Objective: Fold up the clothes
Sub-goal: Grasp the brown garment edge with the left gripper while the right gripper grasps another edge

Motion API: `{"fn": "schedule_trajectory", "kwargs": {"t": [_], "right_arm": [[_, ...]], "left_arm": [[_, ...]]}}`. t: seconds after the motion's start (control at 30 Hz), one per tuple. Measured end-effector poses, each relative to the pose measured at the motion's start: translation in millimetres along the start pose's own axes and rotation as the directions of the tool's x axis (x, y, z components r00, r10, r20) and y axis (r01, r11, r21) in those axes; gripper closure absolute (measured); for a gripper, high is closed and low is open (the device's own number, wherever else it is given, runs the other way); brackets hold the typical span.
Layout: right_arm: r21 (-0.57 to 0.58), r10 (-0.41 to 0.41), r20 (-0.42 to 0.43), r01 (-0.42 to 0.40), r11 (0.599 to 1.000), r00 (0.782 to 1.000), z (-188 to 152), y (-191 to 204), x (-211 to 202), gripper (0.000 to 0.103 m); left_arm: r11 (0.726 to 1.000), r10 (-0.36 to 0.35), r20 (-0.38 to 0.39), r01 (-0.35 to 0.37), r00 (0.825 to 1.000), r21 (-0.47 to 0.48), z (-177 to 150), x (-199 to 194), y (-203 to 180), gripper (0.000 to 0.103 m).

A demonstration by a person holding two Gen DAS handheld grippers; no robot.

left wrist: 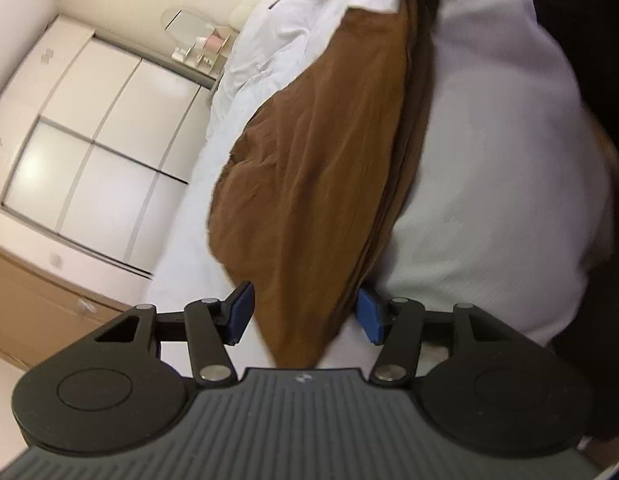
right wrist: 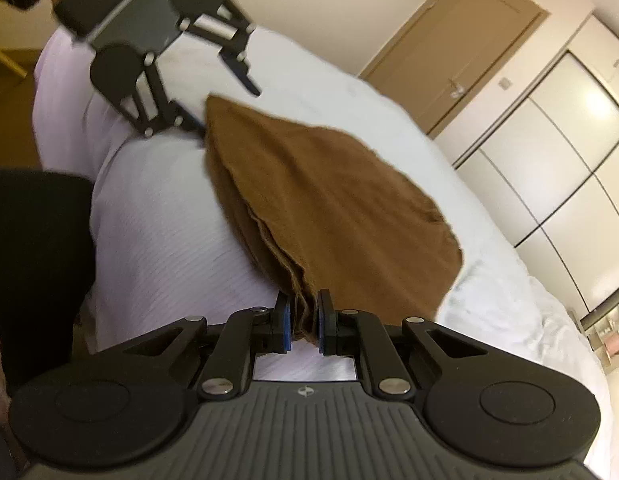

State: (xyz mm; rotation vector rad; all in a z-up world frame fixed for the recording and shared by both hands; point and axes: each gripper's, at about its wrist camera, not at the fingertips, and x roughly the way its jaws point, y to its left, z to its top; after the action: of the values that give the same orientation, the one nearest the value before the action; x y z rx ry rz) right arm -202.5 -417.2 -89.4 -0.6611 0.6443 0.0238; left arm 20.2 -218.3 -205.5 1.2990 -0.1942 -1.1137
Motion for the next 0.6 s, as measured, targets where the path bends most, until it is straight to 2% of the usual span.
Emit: {"fn": "schedule_trajectory", "kwargs": {"t": [0.03,0.07,0.1,0.13,0.17,0.23,0.3,0.4,0.47,0.53,0.6], "right_arm": [[0.006,-0.006,0.005,0.006,1.0,1.0,1,-3,-2,0.093],[0.003,-0.009,0.003,0.009,1.0,1.0,2,-3,-2,0.093],[-0.005,-0.01,-0.002,0.01,1.0,1.0,3,-3,-1,0.093],[-0.018,-0.014,-0.006,0.014,1.0,1.0,4,0,-1,0.092],[-0.039,-0.024,-0.012,0.024,0.999,1.0,3,4,0,0.091],[-0.059,-0.03,-0.03,0.029,0.998,0.999,3,12,5,0.067],[-0.043,-0.017,-0.028,0.015,0.999,0.999,4,16,7,0.066],[-0.084,-0.019,-0.013,0.018,0.996,1.0,7,26,11,0.066],[-0.122,-0.025,-0.005,0.024,0.992,1.0,8,32,17,0.07],[-0.124,-0.019,-0.019,0.016,0.992,1.0,9,29,25,0.092],[-0.097,-0.013,-0.021,0.011,0.995,1.0,11,18,24,0.099]], "left_arm": [[1.0,0.003,-0.004,-0.003,1.0,0.023,-1,3,-1,0.052],[0.999,0.006,-0.008,-0.006,1.0,0.046,-3,5,-2,0.058],[0.998,0.01,-0.011,-0.009,1.0,0.068,-4,8,-3,0.073],[0.996,0.013,-0.015,-0.012,1.0,0.091,-6,10,-4,0.08],[0.993,0.017,-0.019,-0.015,1.0,0.114,-7,13,-5,0.095],[0.994,0.008,-0.022,-0.006,1.0,0.105,-9,15,-3,0.098],[0.998,-0.009,-0.022,0.011,1.0,0.06,-11,16,2,0.098],[1.0,-0.02,-0.015,0.02,1.0,-0.007,-11,16,13,0.098],[0.999,-0.026,-0.013,0.026,1.0,-0.03,-8,20,20,0.098],[0.999,-0.033,-0.013,0.033,0.999,-0.03,-8,20,22,0.098],[0.999,-0.038,-0.012,0.038,0.999,-0.023,-6,20,25,0.098]]}}
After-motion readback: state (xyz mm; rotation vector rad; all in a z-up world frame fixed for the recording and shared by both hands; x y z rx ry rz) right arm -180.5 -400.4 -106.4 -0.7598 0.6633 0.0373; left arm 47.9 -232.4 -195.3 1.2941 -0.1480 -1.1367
